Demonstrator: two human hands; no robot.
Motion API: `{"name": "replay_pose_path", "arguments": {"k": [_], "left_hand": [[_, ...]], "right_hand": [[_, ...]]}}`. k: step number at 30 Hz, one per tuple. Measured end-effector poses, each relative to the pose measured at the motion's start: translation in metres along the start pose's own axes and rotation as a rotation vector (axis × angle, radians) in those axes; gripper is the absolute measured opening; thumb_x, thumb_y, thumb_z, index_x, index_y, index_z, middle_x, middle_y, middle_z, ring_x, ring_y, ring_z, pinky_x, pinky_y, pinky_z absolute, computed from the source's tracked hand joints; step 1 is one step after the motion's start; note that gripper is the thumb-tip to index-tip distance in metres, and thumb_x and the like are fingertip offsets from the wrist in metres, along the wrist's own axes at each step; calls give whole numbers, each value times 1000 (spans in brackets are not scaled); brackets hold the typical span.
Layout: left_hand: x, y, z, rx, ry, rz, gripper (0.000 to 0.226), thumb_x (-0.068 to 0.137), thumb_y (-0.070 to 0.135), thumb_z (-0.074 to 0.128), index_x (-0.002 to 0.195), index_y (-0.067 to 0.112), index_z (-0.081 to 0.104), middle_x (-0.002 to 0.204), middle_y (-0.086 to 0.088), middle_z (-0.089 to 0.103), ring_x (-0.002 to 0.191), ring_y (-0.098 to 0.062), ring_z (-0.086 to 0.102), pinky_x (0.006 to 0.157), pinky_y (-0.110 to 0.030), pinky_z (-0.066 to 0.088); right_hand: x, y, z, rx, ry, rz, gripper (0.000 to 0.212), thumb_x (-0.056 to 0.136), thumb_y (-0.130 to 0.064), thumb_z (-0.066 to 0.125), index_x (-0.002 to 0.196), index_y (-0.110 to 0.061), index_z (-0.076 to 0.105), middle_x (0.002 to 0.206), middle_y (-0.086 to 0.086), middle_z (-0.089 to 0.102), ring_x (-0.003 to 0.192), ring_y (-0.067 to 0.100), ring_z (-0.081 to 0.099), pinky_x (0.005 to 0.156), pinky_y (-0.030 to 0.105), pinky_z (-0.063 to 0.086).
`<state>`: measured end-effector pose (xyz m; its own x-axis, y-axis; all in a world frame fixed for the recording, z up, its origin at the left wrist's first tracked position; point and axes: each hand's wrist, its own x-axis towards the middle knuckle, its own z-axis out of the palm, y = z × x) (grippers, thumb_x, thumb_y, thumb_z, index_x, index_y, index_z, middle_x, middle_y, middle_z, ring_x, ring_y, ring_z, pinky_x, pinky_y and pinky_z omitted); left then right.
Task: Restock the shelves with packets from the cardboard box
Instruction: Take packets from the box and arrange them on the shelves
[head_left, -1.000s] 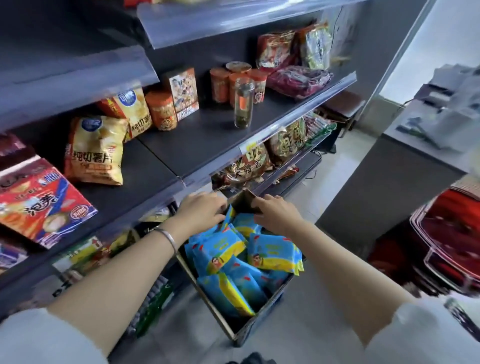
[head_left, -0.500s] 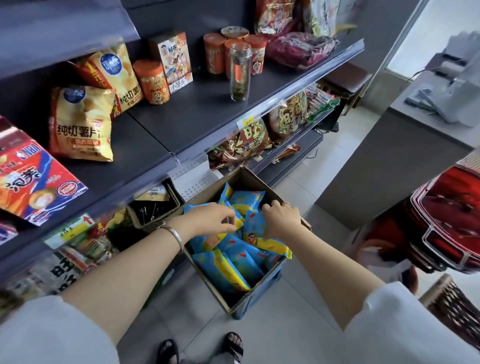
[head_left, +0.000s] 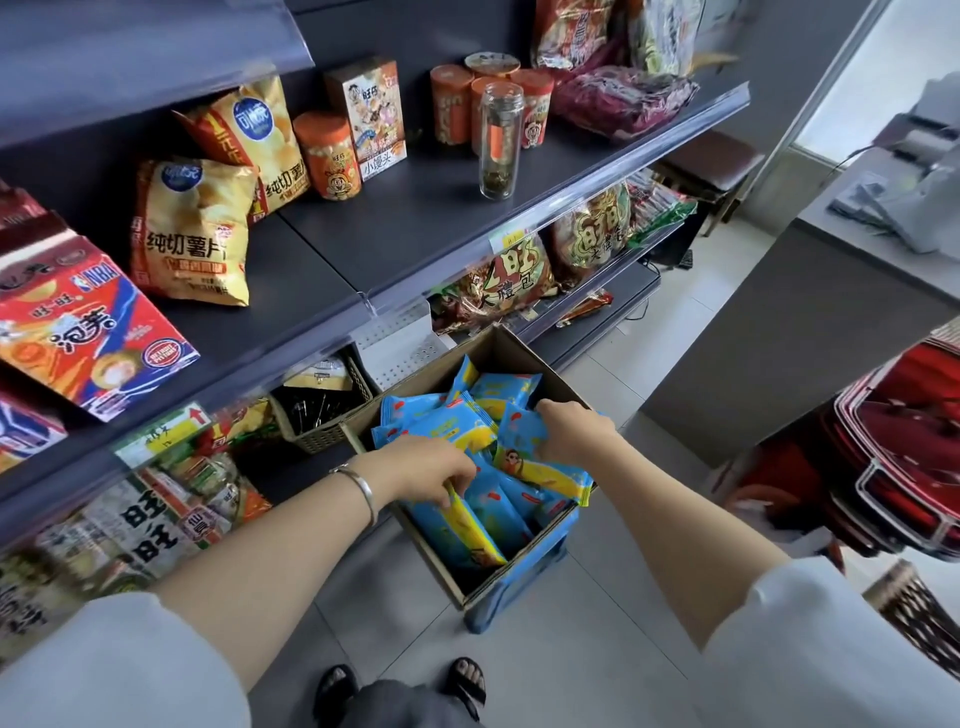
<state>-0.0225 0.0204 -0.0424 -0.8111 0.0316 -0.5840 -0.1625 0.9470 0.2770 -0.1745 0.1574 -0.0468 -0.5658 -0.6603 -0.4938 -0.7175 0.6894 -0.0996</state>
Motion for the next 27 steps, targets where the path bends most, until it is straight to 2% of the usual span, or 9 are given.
{"name": "replay_pose_path", "arguments": {"k": [1,3,7,10,14,18,20,23,27], "left_hand": [[1,0,-3,1,27,1,9,85,20,63,93,21,58,97,5,59,93,-16,53,68,-28,36],[0,0,-12,-12,57,13,11,88,19,60,84,23,51,86,8,52,84,-13,48,65,-28,34],[0,-4,-31,-43,126,-1,8,91,18,57,86,21,51,83,8,51,81,-13,47,68,-28,34],[6,-9,-49,-78,241,-39,8,92,17,55,87,20,51,86,6,53,83,-16,50,67,-29,37],[29,-8,-67,-58,321,-99,6,91,18,55,94,22,58,95,6,55,89,-16,51,69,-29,37],[66,-6,-57,-142,360,-184,8,90,19,56,84,25,56,98,1,62,94,-22,58,72,-33,46],[81,-4,-46,-193,375,-215,6,90,18,56,91,24,56,104,-1,60,102,-25,57,83,-38,47],[86,-6,-28,-248,419,-310,31,90,24,58,121,24,51,121,-3,49,116,-28,48,94,-42,42],[70,-16,-5,-361,436,-489,40,88,40,57,120,19,44,123,-6,42,113,-30,48,89,-47,47]], "right_hand": [[-1,1,-1,10,2,8,39,84,-35,62,116,-17,46,107,4,56,96,26,56,65,32,44],[-2,5,-4,27,7,27,36,85,-34,62,113,-17,46,100,3,53,89,23,53,63,31,43],[-3,11,-11,72,30,50,34,85,-34,62,111,-17,47,99,2,53,87,22,53,61,30,43],[-4,17,-15,129,63,80,35,86,-34,62,113,-18,47,107,4,57,95,24,56,63,31,42],[-5,28,-22,184,107,125,31,87,-31,61,111,-17,47,104,3,56,96,25,56,64,31,42],[-2,35,-22,198,133,172,26,87,-31,59,105,-19,44,99,2,56,88,24,56,60,30,41],[2,36,-21,201,149,182,26,87,-32,58,104,-19,43,96,1,55,83,23,54,58,29,40],[7,36,-21,205,169,185,27,88,-31,57,108,-19,44,94,0,54,81,22,51,55,26,37],[12,35,-17,196,160,186,27,89,-30,55,110,-17,45,101,4,59,81,23,53,56,28,39]]}}
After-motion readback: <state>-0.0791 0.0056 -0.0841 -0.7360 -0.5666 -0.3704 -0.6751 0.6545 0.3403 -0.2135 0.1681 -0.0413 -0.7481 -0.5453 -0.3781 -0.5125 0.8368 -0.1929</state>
